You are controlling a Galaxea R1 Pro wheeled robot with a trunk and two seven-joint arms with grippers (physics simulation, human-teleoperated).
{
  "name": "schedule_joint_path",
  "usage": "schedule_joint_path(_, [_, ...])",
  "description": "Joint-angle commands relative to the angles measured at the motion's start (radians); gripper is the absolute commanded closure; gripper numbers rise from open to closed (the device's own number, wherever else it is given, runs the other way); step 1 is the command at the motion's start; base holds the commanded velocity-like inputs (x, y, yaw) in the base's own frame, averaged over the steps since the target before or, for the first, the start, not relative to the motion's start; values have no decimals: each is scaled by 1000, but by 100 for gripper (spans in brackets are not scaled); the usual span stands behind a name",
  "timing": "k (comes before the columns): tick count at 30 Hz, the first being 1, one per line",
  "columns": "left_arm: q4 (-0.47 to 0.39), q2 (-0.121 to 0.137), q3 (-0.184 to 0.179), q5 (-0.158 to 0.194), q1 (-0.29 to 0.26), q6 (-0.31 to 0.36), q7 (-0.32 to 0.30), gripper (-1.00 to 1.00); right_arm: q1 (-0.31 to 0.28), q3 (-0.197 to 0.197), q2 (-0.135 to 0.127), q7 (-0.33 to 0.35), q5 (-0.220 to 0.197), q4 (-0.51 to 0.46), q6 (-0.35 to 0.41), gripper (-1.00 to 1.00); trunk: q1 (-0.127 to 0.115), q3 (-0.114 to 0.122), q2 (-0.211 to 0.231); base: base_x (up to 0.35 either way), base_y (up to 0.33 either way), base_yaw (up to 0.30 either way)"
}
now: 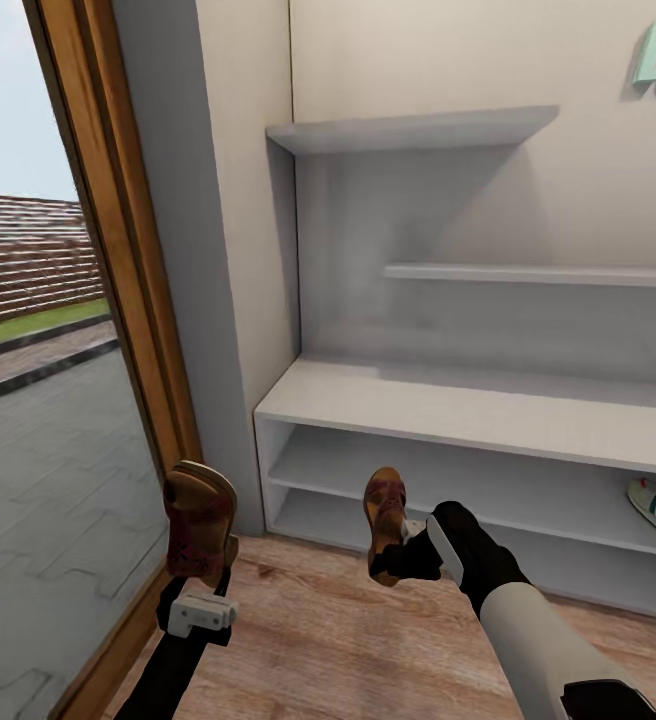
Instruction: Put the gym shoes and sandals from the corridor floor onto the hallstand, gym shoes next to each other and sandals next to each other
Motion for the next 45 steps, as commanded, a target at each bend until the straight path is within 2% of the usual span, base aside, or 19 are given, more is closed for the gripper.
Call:
schedule_joint_path(1, [0,0,0,-4,0,0,1,100,0,0,0,-1,-1,0,0,100,0,0,0,2,2,-38])
schedule_joint_path(9, [0,0,2,-3,0,0,1,100,0,0,0,-1,-1,0,0,100,0,0,0,0,0,-149])
schedule_joint_path(23, [1,0,2,-3,0,0,1,100,0,0,0,-1,-1,0,0,100,0,0,0,0,0,-12])
schedule_joint_path(27, [1,0,2,-3,0,0,2,100,0,0,0,-1,-1,0,0,100,2,-15,-1,0,0,0])
schedule_joint_path(34, [1,0,1,-3,0,0,2,100,0,0,0,-1,-1,0,0,100,2,-15,-1,0,0,0])
schedule_joint_path(39, [1,0,0,-3,0,0,2,100,0,0,0,-1,-1,1,0,100,4,-35,-2,0,0,0])
schedule_joint_path(45, [1,0,0,-3,0,0,1,100,0,0,0,-1,-1,1,0,100,4,-35,-2,0,0,0])
